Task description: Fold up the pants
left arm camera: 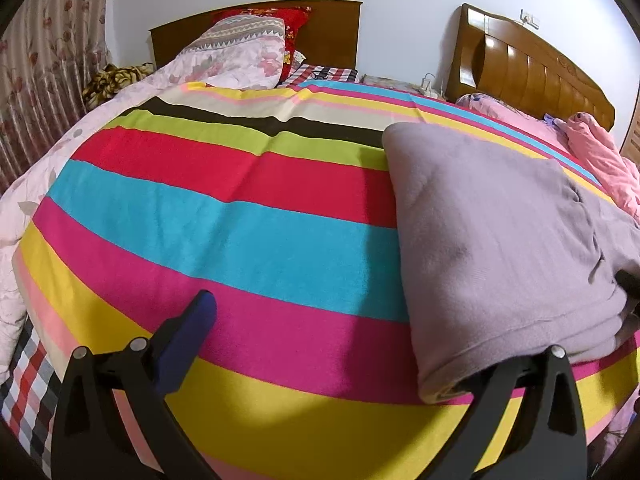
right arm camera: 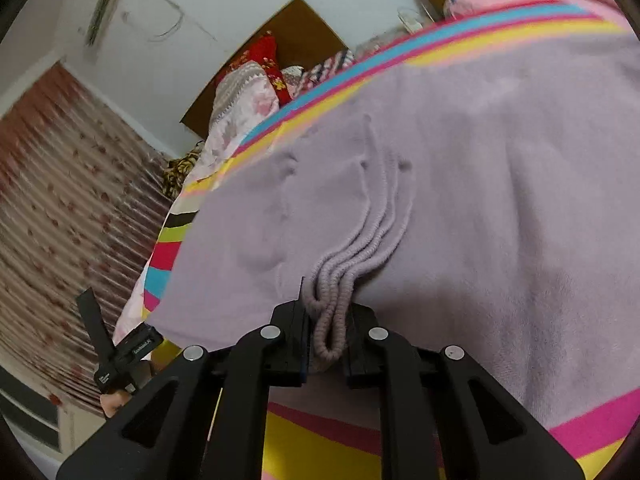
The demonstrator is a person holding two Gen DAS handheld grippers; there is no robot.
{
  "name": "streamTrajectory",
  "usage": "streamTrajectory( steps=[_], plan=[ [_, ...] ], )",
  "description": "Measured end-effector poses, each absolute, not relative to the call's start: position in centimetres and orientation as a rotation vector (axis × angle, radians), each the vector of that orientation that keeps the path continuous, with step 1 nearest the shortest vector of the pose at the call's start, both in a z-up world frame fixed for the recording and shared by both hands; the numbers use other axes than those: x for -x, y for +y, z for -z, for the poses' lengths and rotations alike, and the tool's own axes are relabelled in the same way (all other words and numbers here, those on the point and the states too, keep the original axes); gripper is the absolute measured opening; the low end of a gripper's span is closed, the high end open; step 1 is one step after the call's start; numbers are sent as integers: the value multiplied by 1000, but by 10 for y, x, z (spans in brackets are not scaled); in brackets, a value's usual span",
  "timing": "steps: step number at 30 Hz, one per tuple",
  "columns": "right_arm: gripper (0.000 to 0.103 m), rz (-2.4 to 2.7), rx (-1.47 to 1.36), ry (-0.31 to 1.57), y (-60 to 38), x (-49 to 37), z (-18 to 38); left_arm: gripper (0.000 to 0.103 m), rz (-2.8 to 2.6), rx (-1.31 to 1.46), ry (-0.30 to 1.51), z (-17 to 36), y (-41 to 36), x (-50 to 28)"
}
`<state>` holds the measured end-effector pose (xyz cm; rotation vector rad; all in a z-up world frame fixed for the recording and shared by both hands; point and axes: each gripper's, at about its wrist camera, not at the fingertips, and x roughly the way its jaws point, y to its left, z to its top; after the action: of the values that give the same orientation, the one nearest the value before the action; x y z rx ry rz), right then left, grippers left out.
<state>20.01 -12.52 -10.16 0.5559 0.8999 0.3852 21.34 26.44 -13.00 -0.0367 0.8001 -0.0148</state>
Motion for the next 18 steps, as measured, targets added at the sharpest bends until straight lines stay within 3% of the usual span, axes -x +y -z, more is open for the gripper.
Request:
streamTrajectory(
  steps=[11, 18],
  plan=[
    [12, -360, -562, 882, -134, -190, 103, 102, 10, 20, 797, 130, 263, -214],
    [9, -336, -520, 913, -133, -195, 114, 101, -62, -186, 735, 118, 238, -197]
  ],
)
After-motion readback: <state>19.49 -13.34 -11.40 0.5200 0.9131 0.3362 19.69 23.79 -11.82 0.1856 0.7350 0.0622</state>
